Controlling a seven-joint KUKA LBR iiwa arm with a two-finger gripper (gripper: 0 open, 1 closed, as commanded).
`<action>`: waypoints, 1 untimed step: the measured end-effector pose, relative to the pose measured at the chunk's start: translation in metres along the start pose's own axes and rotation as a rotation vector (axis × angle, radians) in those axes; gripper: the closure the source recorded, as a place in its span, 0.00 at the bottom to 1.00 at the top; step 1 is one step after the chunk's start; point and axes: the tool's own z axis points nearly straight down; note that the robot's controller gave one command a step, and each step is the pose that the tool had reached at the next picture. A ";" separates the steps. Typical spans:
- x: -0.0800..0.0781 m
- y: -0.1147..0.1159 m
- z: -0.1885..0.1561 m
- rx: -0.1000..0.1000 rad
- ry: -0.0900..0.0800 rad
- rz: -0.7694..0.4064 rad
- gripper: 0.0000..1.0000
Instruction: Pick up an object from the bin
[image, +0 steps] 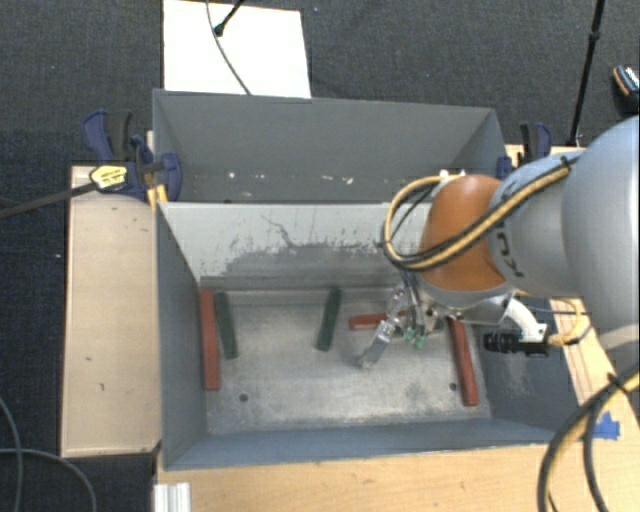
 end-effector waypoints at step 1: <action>-0.028 0.017 0.000 0.000 0.001 0.109 0.00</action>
Offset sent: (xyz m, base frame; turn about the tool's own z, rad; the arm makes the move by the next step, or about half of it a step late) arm 0.0315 -0.0006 -0.0007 0.1098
